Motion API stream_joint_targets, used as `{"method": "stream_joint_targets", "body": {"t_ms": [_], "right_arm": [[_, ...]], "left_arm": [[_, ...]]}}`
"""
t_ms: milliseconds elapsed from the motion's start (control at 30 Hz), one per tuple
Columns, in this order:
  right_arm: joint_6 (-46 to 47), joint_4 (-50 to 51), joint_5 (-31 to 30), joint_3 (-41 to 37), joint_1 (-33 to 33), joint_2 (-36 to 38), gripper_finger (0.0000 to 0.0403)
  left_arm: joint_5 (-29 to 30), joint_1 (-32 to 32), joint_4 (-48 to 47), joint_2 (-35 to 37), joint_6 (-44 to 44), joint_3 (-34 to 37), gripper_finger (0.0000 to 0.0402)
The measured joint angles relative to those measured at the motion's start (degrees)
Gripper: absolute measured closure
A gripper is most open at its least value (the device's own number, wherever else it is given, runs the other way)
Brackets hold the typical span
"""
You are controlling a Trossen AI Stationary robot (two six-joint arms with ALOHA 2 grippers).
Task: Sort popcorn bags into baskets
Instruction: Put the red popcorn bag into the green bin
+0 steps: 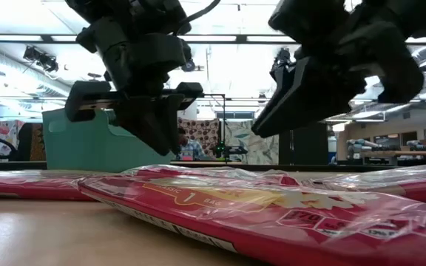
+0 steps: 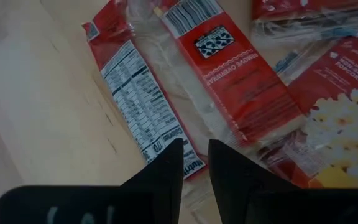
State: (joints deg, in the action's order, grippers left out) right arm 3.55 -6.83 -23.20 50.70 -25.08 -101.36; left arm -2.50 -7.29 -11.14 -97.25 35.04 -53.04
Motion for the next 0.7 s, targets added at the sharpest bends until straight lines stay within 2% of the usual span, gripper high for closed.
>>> {"method": "stream_joint_targets", "body": {"t_ms": [233,400,533,700], "right_arm": [[-0.3,-2.1,-0.2,0.0,0.2,-1.3,0.0207],[-2.0,-8.1,0.1,0.1,0.1,-4.7,0.0149],[-2.5,-8.6,-2.1,0.0,-0.1,-6.9,0.0131],[-3.9,-8.5,-4.1,0.0,0.0,-9.2,0.0136]], "left_arm": [[0.0,0.0,-0.1,-2.4,-2.9,0.0,0.0322],[1.6,0.0,0.3,-4.1,-3.0,0.0,0.0322],[1.8,0.0,0.3,-4.1,-4.6,0.0,0.0322],[1.7,0.0,-0.4,-4.1,-5.6,0.0,0.0322]]}}
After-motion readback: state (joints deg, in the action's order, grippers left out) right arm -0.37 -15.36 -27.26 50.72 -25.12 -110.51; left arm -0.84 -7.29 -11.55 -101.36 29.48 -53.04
